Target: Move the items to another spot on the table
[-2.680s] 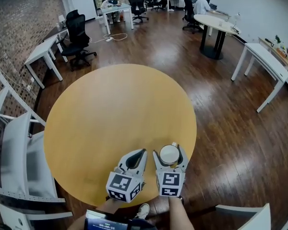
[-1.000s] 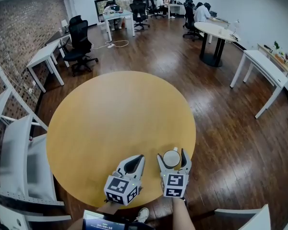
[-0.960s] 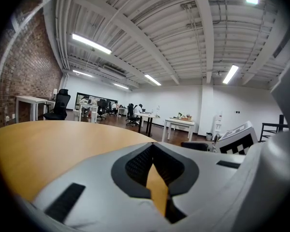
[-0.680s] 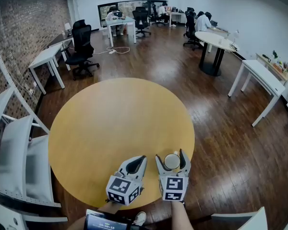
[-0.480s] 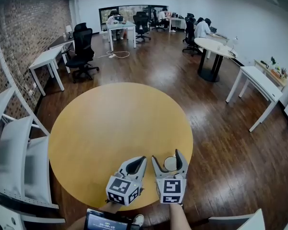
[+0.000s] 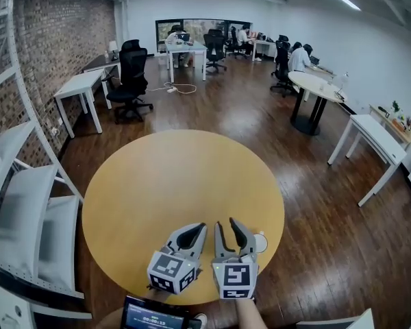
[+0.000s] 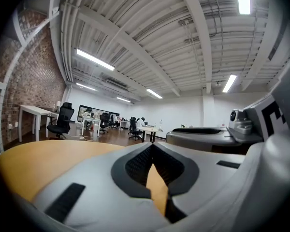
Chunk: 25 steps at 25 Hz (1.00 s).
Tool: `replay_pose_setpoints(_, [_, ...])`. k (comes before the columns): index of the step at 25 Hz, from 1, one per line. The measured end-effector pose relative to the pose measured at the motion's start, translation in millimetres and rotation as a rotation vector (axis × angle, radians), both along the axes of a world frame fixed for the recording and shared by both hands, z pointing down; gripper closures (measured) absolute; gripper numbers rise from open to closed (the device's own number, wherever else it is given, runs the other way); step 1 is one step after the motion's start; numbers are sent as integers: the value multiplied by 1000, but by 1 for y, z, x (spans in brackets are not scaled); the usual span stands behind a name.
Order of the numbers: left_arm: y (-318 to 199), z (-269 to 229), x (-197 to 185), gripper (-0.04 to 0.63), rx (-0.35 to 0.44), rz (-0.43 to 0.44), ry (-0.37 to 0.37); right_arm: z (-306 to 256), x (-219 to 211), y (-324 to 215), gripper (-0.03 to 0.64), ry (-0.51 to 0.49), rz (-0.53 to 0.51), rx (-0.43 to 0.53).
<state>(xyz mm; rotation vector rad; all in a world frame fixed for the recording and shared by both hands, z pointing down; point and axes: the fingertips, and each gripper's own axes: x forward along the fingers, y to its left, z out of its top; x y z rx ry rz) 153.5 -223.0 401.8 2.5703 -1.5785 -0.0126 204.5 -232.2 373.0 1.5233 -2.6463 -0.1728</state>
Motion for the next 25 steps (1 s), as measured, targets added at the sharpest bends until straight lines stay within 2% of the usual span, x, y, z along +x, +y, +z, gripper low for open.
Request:
replay_pose_setpoints(11, [17,-27,-107,591,48,-88,-18,-20,-119,23,614,-40,-157,1])
replay_pose_setpoints(16, [28,-32,-144,591,65,-112,-16,-24,-160,38,614,-121,-238,-56])
replay_pose_setpoints(20, [36,-34,-163,591,78,-124,-27,-18,-183,45,614,-85,-271,-39])
replay_pose_setpoints(25, [42,-34,-177,591,79,-129,-48,-14,-201,57,614,-109,-296,-69])
